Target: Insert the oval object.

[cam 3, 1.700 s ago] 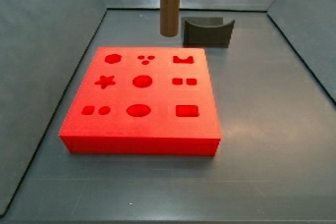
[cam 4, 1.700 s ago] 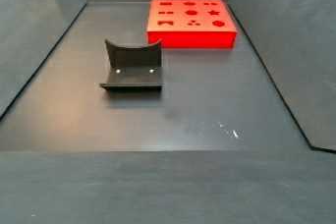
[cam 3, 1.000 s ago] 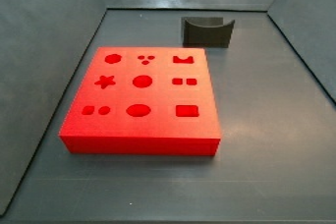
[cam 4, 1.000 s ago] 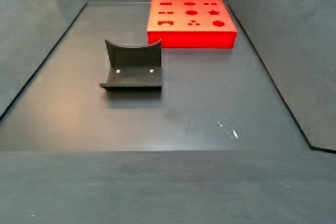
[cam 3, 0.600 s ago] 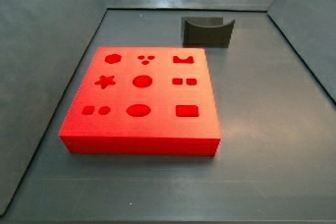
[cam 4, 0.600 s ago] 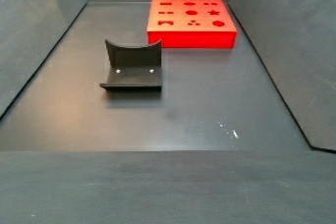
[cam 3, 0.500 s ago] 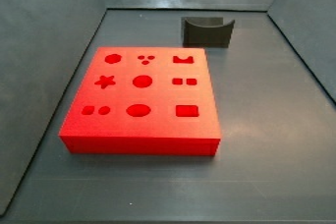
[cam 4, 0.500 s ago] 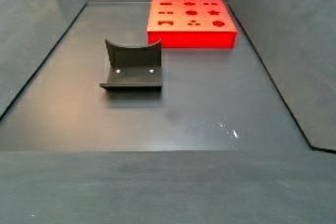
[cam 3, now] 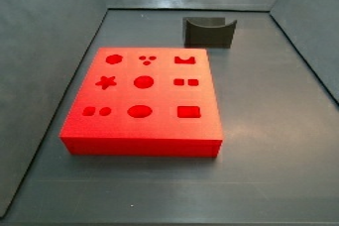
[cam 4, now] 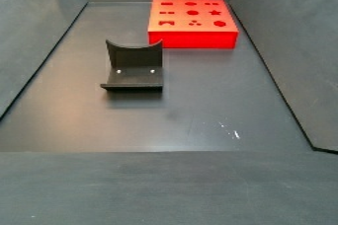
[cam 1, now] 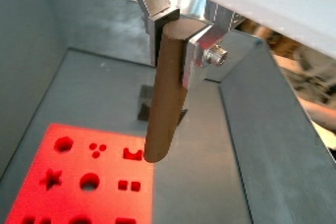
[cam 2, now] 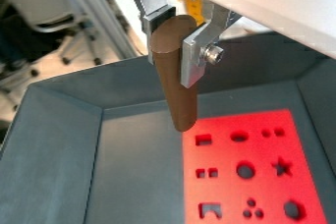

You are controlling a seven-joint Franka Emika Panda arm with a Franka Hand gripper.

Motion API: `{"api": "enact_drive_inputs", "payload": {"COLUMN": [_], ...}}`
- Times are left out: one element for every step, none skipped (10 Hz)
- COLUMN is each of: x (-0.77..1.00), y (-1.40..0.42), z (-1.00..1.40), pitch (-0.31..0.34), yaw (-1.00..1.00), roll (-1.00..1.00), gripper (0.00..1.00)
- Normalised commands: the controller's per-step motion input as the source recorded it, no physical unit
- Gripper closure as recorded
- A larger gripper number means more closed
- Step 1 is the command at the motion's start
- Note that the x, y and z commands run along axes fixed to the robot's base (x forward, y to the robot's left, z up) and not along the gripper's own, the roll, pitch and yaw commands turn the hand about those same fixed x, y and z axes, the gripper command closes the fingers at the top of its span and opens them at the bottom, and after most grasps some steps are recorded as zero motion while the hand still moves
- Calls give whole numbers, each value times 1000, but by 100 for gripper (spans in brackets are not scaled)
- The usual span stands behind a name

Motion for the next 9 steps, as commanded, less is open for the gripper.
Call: {"api": "enact_drive_inputs", "payload": {"x": [-100, -134, -109, -97, -46, -26, 0, 0, 0], "y": [0, 0, 0, 0, 0, 0, 3, 0, -174], "z": [-91, -200, -303, -349, -526, -606, -763, -831, -711], "pitch": [66, 116, 124, 117, 123, 83, 66, 56, 151], "yaw": [-734, -846, -906, -923, -960, -1000, -1000, -1000, -860], "roll": [456, 234, 123, 104, 27, 6, 0, 0, 0], "gripper": [100, 100, 100, 100, 100, 100, 100, 100, 100]}}
